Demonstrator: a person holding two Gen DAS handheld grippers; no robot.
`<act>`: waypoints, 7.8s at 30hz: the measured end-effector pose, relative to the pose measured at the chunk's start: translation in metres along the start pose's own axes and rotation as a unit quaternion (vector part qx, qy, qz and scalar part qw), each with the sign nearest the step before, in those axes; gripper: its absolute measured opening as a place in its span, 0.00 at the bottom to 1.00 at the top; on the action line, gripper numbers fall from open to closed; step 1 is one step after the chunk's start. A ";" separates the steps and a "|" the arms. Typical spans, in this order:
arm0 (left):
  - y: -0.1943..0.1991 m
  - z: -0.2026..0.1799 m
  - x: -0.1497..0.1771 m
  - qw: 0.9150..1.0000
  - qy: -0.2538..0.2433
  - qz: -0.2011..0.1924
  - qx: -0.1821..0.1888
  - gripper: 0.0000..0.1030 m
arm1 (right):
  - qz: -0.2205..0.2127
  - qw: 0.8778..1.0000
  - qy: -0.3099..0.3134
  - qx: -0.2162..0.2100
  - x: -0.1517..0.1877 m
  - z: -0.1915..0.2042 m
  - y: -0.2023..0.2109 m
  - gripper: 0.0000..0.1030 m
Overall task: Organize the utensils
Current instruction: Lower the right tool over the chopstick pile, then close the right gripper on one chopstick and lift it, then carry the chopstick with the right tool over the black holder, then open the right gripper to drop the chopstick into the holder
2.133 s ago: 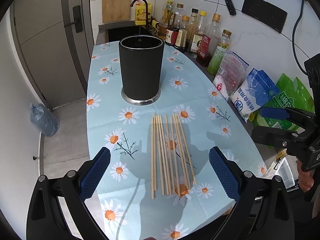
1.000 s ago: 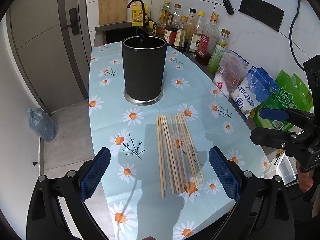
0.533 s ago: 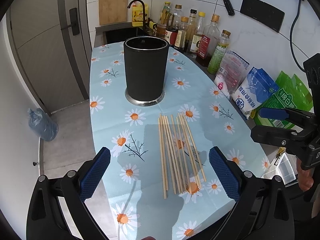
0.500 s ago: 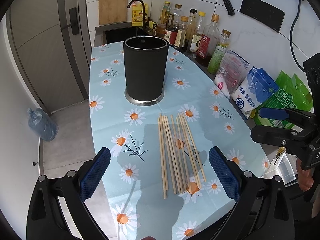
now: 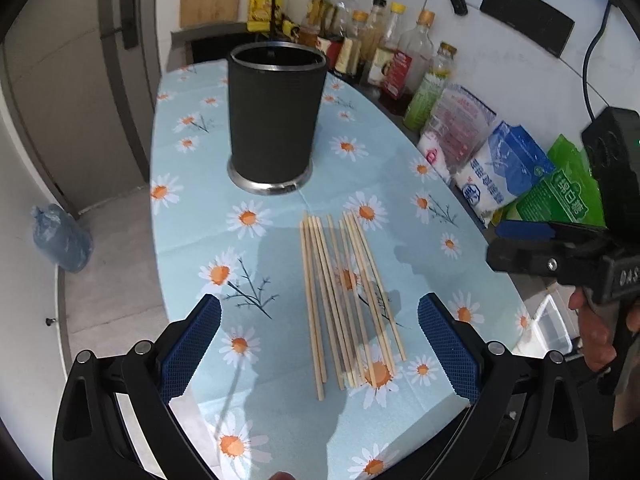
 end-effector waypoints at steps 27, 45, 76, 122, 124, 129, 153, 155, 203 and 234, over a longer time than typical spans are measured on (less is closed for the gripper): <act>-0.078 0.041 0.002 0.997 0.011 0.083 0.005 0.93 | 0.200 0.973 -0.082 0.081 -0.038 -0.042 -0.143 0.19; -0.090 0.038 0.022 0.993 0.008 0.115 -0.009 0.93 | 0.191 0.953 -0.006 0.234 -0.037 0.010 -0.167 0.05; -0.142 0.058 -0.020 0.980 -0.006 0.180 -0.081 0.93 | 0.149 0.976 -0.135 0.083 0.010 -0.017 -0.098 0.05; -0.060 0.082 -0.030 0.990 0.130 0.040 0.037 0.03 | 0.106 0.989 -0.106 0.000 -0.019 -0.010 -0.080 0.05; -0.043 0.070 -0.035 0.991 0.124 0.008 0.052 0.03 | 0.087 0.992 -0.089 -0.016 -0.027 0.000 -0.075 0.05; -0.015 0.053 -0.057 0.989 0.105 -0.055 0.085 0.03 | 0.022 0.998 -0.034 -0.053 -0.055 0.025 -0.053 0.05; 0.067 0.055 -0.197 0.935 0.016 -0.335 0.114 0.03 | -0.242 0.956 0.089 -0.142 -0.203 0.070 0.034 0.05; 0.068 0.054 -0.208 0.932 0.008 -0.347 0.106 0.03 | -0.255 0.952 0.102 -0.134 -0.212 0.078 0.037 0.05; 0.000 0.090 -0.205 0.934 0.064 -0.345 0.076 0.05 | -0.276 0.956 0.082 -0.054 -0.222 0.050 -0.019 0.39; 0.058 0.031 -0.100 0.964 0.018 -0.259 0.063 0.30 | -0.216 0.974 0.058 -0.023 -0.096 0.035 0.049 0.65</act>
Point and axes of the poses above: each gripper's, at about its wrist camera, not at the fingertips, and y roughly against the way its jaws point, z to its left, x to its underside, the point moved 4 cm from there along -y, roughly the way its jaws point, and after that the axes turned 1 degree about x, right-handed, at the moved point
